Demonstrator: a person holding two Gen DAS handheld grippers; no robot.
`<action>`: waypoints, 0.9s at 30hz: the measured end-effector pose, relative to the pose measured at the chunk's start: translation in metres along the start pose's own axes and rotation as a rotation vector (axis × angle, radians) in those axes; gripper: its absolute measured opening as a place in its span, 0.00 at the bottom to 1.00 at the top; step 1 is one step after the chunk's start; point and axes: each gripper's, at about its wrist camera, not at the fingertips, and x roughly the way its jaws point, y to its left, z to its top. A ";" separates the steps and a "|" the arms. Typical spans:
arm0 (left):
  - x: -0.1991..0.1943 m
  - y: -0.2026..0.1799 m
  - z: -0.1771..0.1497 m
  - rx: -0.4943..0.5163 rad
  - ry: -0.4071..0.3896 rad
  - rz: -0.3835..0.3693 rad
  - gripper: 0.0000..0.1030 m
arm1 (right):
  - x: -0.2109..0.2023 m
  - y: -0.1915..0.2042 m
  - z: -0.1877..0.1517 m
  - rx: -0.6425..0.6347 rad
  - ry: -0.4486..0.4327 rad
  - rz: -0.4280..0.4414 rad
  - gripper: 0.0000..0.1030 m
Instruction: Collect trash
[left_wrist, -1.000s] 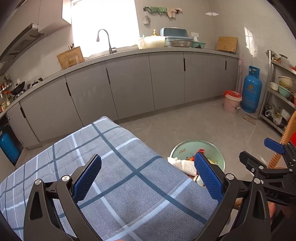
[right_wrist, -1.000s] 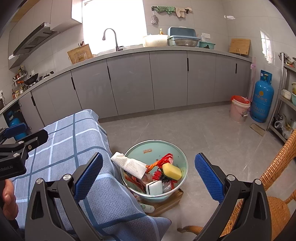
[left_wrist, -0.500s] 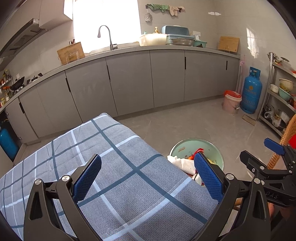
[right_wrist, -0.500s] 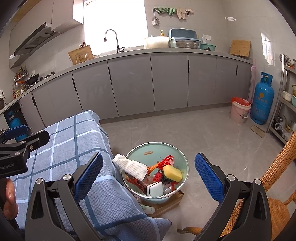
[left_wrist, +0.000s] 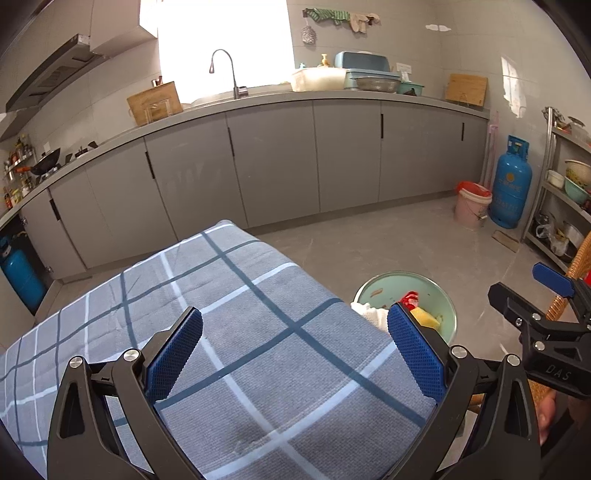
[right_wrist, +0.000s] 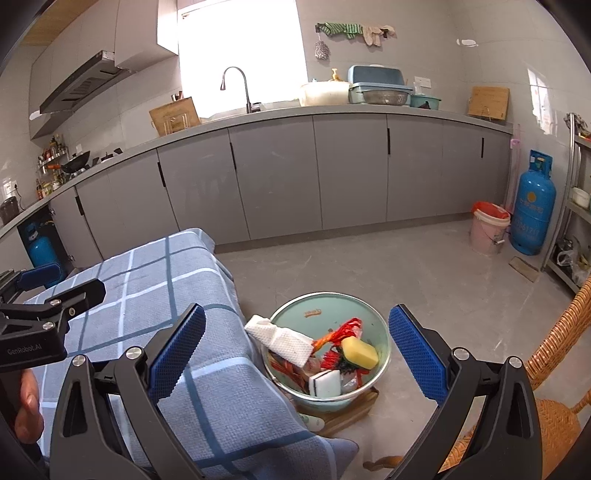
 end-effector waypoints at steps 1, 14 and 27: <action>-0.004 0.004 -0.001 -0.005 -0.004 0.012 0.96 | -0.001 0.003 0.001 -0.003 -0.005 0.009 0.95; -0.064 0.077 -0.041 -0.103 -0.015 0.222 0.96 | -0.030 0.077 0.004 -0.075 -0.051 0.199 0.95; -0.162 0.141 -0.085 -0.261 -0.077 0.483 0.96 | -0.089 0.187 -0.001 -0.265 -0.152 0.295 0.95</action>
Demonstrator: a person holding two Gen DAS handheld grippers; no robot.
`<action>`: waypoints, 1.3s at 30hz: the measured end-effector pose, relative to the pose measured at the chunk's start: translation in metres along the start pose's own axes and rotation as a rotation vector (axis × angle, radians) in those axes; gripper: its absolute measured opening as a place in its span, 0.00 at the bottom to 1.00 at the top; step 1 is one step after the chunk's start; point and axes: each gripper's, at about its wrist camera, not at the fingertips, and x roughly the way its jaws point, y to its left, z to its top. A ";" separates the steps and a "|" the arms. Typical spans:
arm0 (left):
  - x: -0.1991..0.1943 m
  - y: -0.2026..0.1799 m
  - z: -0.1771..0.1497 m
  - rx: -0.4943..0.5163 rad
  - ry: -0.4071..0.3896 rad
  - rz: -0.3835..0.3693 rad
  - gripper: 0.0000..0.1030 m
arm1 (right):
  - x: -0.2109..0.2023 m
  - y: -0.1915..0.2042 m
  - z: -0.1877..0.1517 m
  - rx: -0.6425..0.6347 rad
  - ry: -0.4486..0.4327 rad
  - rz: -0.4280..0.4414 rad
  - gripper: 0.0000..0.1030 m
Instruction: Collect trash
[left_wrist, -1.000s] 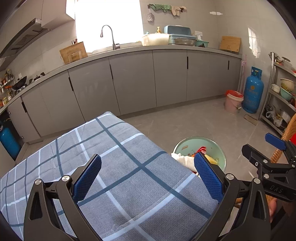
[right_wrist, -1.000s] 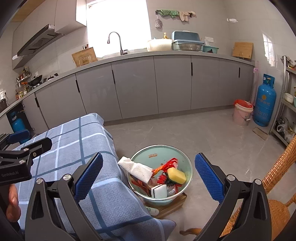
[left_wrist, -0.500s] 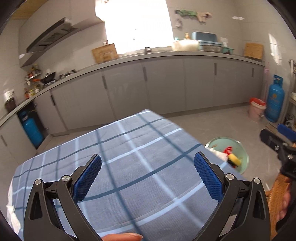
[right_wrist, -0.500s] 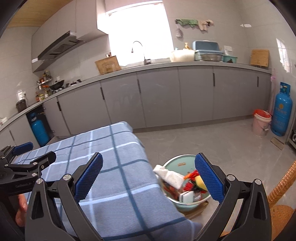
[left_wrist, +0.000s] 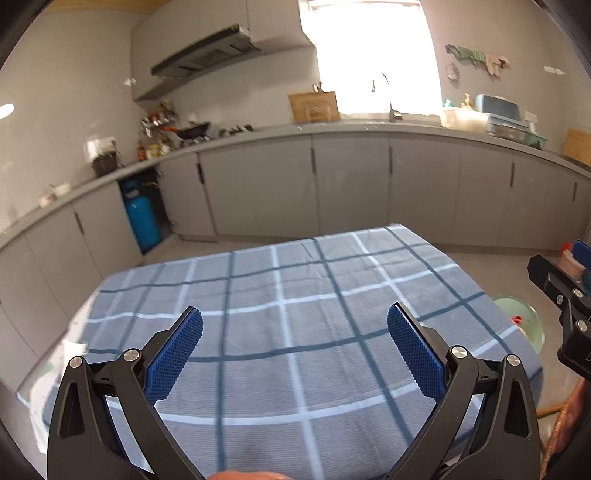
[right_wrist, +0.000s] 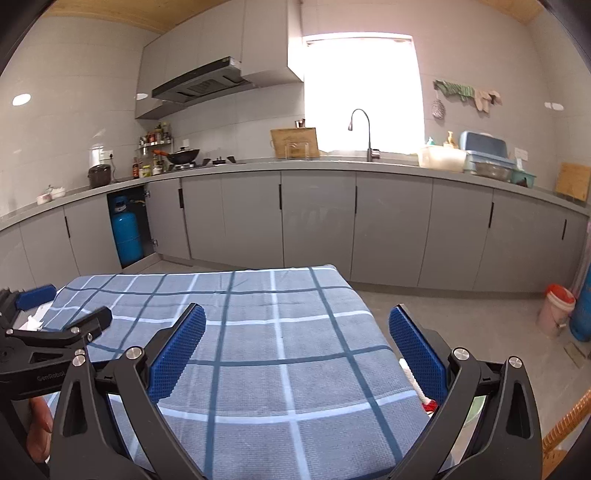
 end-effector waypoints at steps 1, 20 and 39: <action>-0.005 0.002 0.001 -0.001 -0.010 0.003 0.96 | -0.002 0.003 0.001 -0.003 -0.003 0.004 0.95; -0.010 0.011 -0.011 -0.017 0.000 0.005 0.96 | -0.008 0.016 -0.006 0.020 0.002 0.079 0.95; -0.017 0.005 -0.008 0.002 -0.022 0.024 0.96 | -0.007 0.015 -0.010 0.036 0.007 0.092 0.95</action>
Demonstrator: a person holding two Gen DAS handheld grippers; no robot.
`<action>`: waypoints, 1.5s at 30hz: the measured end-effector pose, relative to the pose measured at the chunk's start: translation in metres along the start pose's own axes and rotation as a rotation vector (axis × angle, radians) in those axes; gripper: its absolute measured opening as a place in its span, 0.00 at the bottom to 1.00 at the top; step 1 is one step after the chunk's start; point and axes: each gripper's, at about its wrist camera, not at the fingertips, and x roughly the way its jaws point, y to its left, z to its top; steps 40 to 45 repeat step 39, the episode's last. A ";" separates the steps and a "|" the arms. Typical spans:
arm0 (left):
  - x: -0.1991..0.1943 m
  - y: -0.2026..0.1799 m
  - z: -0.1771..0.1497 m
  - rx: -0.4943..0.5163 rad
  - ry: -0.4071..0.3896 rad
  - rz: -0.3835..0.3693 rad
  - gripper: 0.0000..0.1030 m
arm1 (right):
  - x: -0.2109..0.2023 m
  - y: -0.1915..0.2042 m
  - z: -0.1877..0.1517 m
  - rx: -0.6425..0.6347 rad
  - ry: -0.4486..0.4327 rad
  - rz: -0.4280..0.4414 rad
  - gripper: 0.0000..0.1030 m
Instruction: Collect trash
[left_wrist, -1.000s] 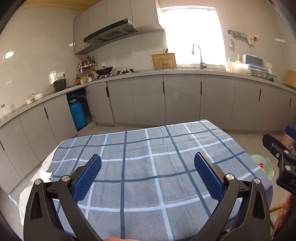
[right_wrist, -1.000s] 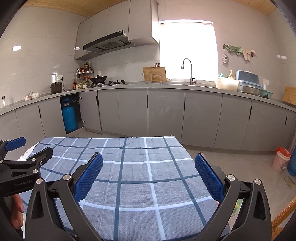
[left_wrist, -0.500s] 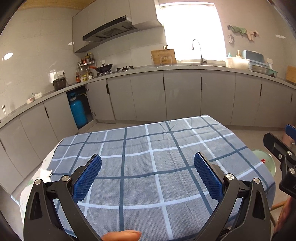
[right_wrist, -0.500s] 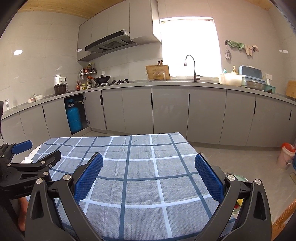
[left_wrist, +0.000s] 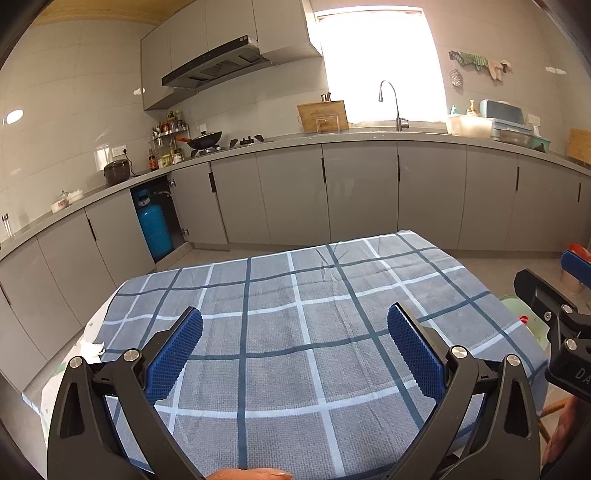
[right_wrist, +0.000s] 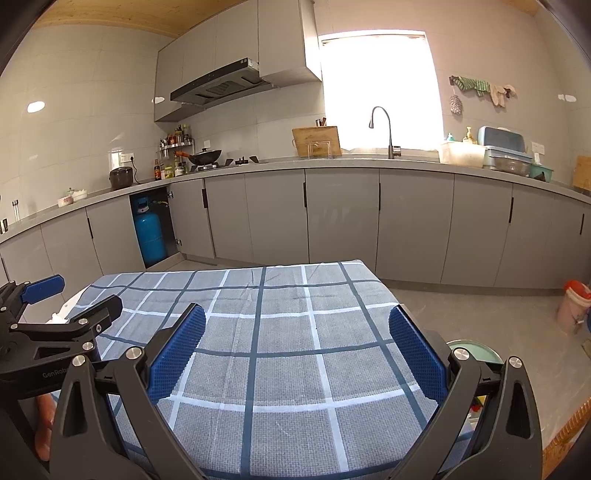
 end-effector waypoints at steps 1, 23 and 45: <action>0.000 0.000 0.000 0.002 0.000 0.001 0.96 | 0.000 -0.001 0.000 0.001 0.000 0.001 0.95; -0.002 0.002 0.002 0.005 -0.002 0.010 0.96 | -0.005 0.001 0.002 -0.004 -0.012 0.010 0.95; 0.003 0.007 0.000 -0.019 0.015 0.008 0.96 | -0.003 0.000 0.001 0.001 -0.006 0.013 0.95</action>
